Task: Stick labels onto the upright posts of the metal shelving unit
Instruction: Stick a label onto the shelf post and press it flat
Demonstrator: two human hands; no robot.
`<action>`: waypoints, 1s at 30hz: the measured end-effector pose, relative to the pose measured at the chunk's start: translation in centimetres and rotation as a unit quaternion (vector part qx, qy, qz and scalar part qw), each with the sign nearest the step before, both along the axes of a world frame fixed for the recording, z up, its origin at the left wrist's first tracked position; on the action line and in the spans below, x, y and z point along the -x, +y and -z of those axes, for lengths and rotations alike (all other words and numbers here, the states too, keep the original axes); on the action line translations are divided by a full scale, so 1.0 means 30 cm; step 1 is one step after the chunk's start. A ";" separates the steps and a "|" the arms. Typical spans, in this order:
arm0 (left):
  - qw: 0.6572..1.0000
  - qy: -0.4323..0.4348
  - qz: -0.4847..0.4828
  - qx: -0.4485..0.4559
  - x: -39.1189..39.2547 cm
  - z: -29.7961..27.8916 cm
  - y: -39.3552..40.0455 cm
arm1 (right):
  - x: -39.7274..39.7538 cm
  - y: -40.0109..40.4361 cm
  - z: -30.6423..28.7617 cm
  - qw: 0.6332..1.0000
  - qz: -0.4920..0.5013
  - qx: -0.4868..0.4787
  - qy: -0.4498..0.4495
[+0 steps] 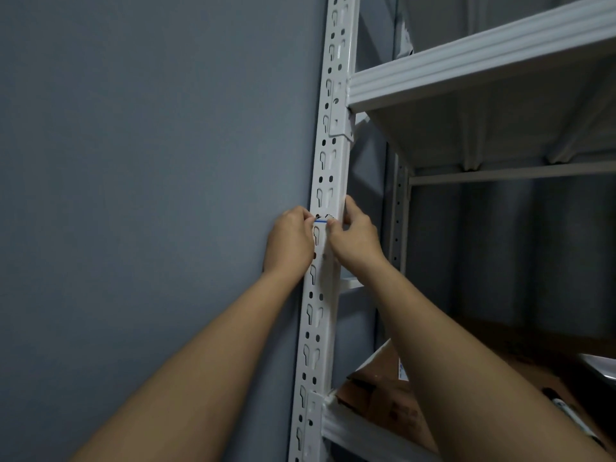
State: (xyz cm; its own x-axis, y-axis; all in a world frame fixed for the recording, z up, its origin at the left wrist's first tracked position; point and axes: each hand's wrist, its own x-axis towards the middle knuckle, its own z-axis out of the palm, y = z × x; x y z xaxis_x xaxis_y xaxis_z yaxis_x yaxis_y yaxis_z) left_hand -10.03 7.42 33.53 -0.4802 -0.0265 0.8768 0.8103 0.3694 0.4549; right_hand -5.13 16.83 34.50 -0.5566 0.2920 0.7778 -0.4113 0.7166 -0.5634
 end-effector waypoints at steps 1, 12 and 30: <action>1.000 -0.002 0.001 0.003 -0.001 -0.001 -0.001 | -0.001 -0.001 -0.002 1.000 -0.003 0.006 0.000; 1.000 0.003 0.021 0.000 -0.003 0.003 -0.004 | 0.011 -0.013 0.004 0.999 0.021 0.018 0.028; 0.999 -0.038 0.008 0.021 -0.046 -0.018 -0.025 | 0.002 -0.004 -0.006 0.999 0.045 -0.001 0.010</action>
State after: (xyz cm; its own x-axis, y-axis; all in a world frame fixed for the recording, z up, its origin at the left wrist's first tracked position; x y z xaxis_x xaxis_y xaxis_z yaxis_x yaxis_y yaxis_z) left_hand -8.63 6.66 34.06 -0.5448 0.0185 0.8384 0.7803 0.3773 0.4988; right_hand -5.18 16.70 34.68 -0.5124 0.3376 0.7896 -0.3568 0.7527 -0.5533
